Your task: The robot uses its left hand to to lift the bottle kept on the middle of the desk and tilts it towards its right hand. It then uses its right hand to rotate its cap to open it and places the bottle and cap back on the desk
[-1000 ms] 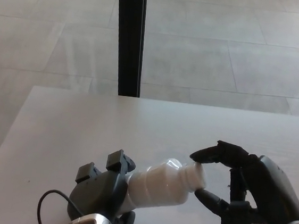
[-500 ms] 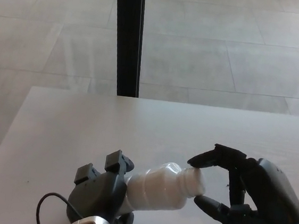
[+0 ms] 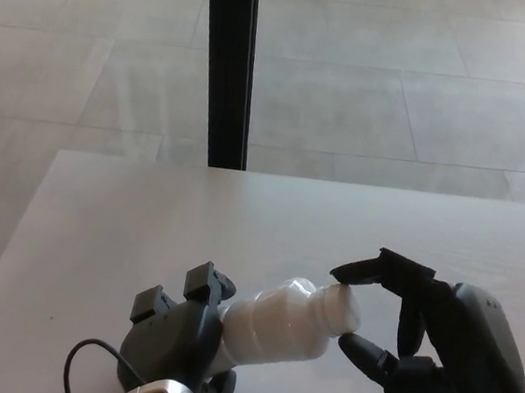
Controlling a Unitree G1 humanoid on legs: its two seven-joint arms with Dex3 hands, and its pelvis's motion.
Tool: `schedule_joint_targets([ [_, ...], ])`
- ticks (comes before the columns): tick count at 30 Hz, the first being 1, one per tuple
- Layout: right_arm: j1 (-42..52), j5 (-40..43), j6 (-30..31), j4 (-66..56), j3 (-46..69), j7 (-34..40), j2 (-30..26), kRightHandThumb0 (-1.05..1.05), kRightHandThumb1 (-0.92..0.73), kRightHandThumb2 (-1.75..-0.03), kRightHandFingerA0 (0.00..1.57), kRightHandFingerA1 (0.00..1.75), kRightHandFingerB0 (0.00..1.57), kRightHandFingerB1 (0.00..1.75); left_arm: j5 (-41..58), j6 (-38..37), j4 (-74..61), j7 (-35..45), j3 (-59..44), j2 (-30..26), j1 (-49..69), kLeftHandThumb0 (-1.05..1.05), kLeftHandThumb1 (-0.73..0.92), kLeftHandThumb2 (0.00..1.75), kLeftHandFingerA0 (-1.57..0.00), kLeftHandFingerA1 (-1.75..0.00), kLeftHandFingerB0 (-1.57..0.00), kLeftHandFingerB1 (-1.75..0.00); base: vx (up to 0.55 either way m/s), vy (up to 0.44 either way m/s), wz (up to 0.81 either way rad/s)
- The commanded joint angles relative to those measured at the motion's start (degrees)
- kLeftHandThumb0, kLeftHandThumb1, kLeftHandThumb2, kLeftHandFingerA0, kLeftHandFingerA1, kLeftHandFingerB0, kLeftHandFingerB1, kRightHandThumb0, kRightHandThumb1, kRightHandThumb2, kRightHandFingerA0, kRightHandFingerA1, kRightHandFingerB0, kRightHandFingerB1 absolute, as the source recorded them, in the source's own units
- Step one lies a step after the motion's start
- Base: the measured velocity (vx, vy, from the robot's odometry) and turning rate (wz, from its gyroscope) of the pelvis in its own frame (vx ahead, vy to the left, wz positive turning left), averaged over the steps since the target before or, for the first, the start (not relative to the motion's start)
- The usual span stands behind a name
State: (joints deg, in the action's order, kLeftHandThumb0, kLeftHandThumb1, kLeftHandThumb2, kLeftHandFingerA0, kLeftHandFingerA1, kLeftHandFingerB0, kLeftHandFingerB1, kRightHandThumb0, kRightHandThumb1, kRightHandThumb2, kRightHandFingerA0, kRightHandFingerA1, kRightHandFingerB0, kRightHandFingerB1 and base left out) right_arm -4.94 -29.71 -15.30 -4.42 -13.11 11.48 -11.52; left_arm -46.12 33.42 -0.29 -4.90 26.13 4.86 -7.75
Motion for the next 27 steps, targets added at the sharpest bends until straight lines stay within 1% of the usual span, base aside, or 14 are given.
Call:
schedule_joint_targets([
  [1,-4.61,-9.29,-16.95,4.16,0.63,17.17,-1.74,-0.38,-0.7,-0.75,0.92,1.75,0.78,1.02,1.27,0.5,1.88,2.39,2.17,-0.87,2.56,0.14,0.45,1.31,-0.91,-1.6,-0.84,-1.24,0.0,0.0,0.0],
  [2,-5.16,-9.73,-17.99,4.8,0.49,17.52,-2.31,-0.36,-0.65,-0.81,0.92,1.75,0.79,1.03,1.18,0.52,1.98,2.33,2.23,-0.88,2.51,0.15,0.46,1.3,-0.9,-1.62,-0.83,-1.25,0.0,0.0,0.0],
  [9,-7.49,-12.05,-22.55,6.81,-1.78,15.0,-7.21,-0.39,-0.57,-0.93,0.95,1.75,0.83,1.06,1.87,0.35,1.95,2.2,1.72,-0.82,2.68,0.12,0.49,1.26,-0.92,-1.64,-0.82,-1.24,0.0,0.0,0.0],
  [10,-7.72,-12.36,-23.12,6.96,-2.24,14.36,-8.06,-0.36,-0.58,-0.93,0.99,1.75,0.82,1.1,1.7,0.55,2.0,2.36,1.82,-0.93,2.6,0.12,0.49,1.24,-0.89,-1.63,-0.81,-1.21,0.0,0.0,0.0],
  [11,-8.11,-12.82,-24.29,7.49,-2.74,14.27,-8.86,-0.4,-0.56,-0.97,0.96,1.7,0.88,1.09,1.48,0.91,2.05,2.33,1.86,-0.85,2.54,0.13,0.46,1.27,-0.9,-1.59,-0.83,-1.08,0.0,0.0,0.0],
  [15,-8.65,-13.42,-26.33,8.01,-4.03,13.31,-11.04,-0.41,-0.54,-0.95,0.95,1.69,0.89,1.09,1.65,0.96,2.43,2.31,1.74,-0.66,2.26,0.13,0.46,1.28,-0.89,-1.57,-0.84,-1.1,0.0,0.0,0.0],
  [16,-9.24,-14.65,-27.56,8.5,-4.69,13.65,-12.16,-0.42,-0.56,-0.89,0.94,1.69,0.88,1.04,1.86,0.9,2.66,1.99,1.53,-0.46,2.33,0.05,0.54,1.25,-0.88,-1.57,-0.82,-1.09,0.0,0.0,0.0],
  [17,-9.73,-15.82,-28.4,8.7,-5.32,13.75,-13.42,-0.42,-0.59,-0.87,0.95,1.7,0.85,1.06,2.23,0.34,2.79,1.18,1.19,-0.21,2.68,0.07,0.5,1.29,-0.9,-1.58,-0.84,-1.15,0.0,0.0,0.0],
  [18,-10.28,-16.44,-29.16,9.3,-5.64,14.58,-13.95,-0.45,-0.61,-0.84,0.97,1.72,0.85,1.05,2.02,0.96,2.66,1.7,1.33,-0.23,2.54,0.09,0.47,1.3,-0.88,-1.58,-0.84,-1.13,0.0,0.0,0.0],
  [19,-10.8,-16.73,-29.75,9.64,-5.84,14.96,-14.44,-0.44,-0.59,-0.83,0.91,1.72,0.86,1.06,1.6,1.93,2.37,2.31,1.59,-0.2,2.4,0.09,0.48,1.27,-0.86,-1.58,-0.83,-1.16,0.0,0.0,0.0],
  [21,-11.55,-15.6,-30.63,10.02,-6.03,13.83,-15.12,-0.43,-0.64,-0.8,0.95,1.73,0.86,1.07,2.12,0.63,2.47,1.55,1.35,-0.25,2.67,0.13,0.46,1.31,-0.88,-1.6,-0.83,-1.19,0.0,0.0,0.0],
  [22,-11.71,-15.77,-30.39,9.78,-6.11,13.64,-15.52,-0.44,-0.67,-0.77,0.95,1.75,0.85,1.1,1.58,1.46,2.47,2.32,1.75,-0.5,2.38,0.1,0.48,1.27,-0.86,-1.55,-0.82,-1.06,0.0,0.0,0.0],
  [24,-12.2,-15.86,-30.67,9.82,-6.32,13.12,-16.34,-0.43,-0.7,-0.79,0.93,1.72,0.83,1.1,1.9,3.53,2.23,3.03,1.26,0.45,2.35,-0.02,0.59,1.18,-0.82,-1.61,-0.75,-1.09,0.0,0.0,0.0],
  [27,-12.86,-15.14,-31.16,10.07,-6.53,12.58,-16.97,-0.44,-0.67,-0.84,0.91,1.72,0.83,1.14,1.57,2.29,2.21,2.42,1.7,-0.01,2.52,0.09,0.51,1.23,-0.85,-1.65,-0.77,-1.26,0.0,0.0,0.0],
])
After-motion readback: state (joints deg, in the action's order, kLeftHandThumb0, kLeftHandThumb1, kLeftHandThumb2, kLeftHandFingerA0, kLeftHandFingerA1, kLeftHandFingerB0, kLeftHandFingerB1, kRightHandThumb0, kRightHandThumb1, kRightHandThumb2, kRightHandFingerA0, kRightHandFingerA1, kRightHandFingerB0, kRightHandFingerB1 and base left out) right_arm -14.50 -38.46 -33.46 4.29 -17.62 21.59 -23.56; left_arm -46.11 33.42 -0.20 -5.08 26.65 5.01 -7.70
